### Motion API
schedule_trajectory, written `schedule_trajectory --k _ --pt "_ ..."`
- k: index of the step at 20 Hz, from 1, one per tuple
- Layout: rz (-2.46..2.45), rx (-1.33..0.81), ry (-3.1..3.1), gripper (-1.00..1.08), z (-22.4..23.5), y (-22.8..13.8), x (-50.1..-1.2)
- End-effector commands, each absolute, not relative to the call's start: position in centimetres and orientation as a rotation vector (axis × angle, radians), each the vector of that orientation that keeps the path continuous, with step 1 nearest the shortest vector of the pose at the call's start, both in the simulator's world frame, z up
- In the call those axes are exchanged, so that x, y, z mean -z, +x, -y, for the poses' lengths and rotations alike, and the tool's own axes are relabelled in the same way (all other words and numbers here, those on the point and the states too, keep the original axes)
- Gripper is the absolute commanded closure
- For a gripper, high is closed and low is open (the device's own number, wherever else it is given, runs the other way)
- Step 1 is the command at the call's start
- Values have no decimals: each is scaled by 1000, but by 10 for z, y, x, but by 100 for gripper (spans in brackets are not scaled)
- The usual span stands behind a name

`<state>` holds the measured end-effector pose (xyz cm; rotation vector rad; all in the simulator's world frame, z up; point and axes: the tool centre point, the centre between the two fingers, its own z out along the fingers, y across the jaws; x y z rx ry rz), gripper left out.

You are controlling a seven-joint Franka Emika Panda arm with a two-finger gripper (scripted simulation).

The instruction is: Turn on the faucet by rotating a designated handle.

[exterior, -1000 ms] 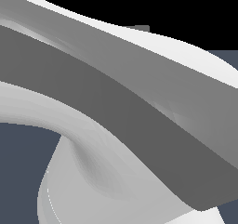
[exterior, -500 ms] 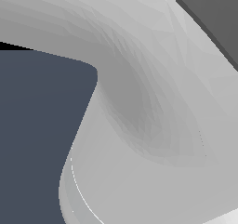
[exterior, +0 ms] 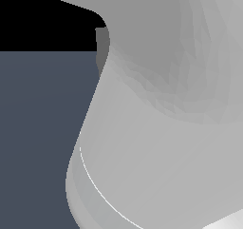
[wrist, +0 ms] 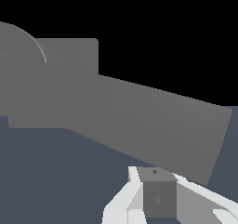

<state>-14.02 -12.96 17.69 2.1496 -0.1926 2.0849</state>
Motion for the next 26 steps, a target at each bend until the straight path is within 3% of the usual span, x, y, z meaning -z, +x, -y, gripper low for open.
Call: schedule_trajectory --k 1,26 --pt "195 -2089 2150 108 129 -140 -184" --pt "175 -2094 2124 108 140 -138 -265"
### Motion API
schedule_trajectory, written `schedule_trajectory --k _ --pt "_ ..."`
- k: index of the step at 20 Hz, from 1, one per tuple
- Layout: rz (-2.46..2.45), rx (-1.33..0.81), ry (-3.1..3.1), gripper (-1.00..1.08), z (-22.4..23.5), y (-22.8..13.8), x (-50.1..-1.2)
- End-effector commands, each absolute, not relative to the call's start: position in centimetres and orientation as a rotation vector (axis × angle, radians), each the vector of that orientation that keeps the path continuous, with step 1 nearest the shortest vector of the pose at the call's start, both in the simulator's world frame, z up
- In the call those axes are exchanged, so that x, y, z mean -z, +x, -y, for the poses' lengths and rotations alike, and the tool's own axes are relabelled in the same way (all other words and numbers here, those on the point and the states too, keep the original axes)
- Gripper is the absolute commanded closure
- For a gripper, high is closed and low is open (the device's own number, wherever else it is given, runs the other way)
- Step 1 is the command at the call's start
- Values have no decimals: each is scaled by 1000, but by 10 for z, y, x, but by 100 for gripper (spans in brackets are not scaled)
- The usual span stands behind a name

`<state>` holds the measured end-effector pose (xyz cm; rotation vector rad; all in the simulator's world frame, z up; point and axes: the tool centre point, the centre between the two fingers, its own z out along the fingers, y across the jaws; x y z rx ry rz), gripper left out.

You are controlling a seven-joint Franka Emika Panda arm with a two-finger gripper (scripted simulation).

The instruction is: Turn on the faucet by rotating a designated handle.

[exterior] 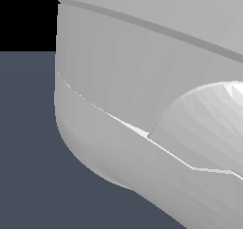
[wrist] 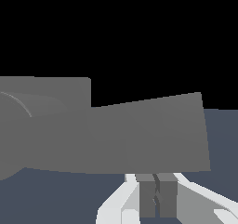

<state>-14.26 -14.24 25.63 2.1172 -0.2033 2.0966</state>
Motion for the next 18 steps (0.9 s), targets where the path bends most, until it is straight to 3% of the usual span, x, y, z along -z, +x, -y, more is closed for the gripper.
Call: schedule_trajectory --k 1,18 --pt "174 -2094 2122 108 141 -138 -268" --pt "163 -2097 2107 108 146 -137 -315"
